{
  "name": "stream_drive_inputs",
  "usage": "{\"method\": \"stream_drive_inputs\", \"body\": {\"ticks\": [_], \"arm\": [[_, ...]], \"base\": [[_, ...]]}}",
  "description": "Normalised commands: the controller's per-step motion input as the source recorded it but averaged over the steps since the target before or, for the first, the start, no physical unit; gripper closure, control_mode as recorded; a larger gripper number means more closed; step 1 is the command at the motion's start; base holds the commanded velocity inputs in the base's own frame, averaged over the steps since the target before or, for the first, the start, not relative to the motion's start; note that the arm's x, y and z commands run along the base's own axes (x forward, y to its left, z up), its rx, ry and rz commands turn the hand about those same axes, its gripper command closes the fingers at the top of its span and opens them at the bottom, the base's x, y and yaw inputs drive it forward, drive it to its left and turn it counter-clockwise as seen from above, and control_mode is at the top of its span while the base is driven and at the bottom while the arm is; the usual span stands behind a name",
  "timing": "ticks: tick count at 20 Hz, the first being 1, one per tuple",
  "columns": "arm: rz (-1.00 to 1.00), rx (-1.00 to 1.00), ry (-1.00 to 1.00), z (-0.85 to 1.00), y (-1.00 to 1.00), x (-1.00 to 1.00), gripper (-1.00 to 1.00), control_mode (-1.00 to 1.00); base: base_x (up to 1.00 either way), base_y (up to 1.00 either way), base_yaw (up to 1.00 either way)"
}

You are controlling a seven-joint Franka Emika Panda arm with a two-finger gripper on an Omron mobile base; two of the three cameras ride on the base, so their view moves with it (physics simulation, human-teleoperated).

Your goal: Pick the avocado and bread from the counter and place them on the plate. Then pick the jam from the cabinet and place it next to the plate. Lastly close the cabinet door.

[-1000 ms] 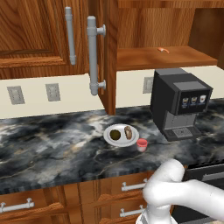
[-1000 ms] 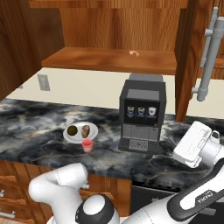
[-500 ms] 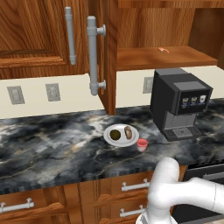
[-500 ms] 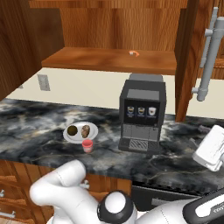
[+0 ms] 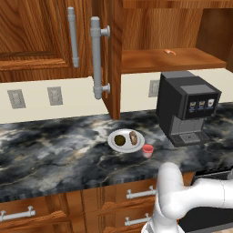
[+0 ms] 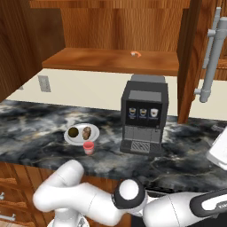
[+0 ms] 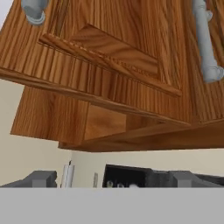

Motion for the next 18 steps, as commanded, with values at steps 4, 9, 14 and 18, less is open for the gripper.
{"method": "stream_drive_inputs", "body": {"ticks": [4, 9, 14, 18], "arm": [[0.0, 0.0, -0.11, 0.08, -0.16, 0.0, -1.0, -1.0], [0.01, -0.03, -0.2, 0.46, 0.02, 0.06, -1.0, -1.0], [0.01, -0.15, -0.09, 0.65, 0.09, 0.16, -1.0, -1.0], [0.0, -0.21, -0.14, 0.86, 0.17, -0.01, -1.0, -1.0]], "base": [[0.0, 0.0, 0.0], [0.0, 0.0, 0.0], [0.0, 0.0, 0.0], [0.0, 0.0, 0.0]]}}
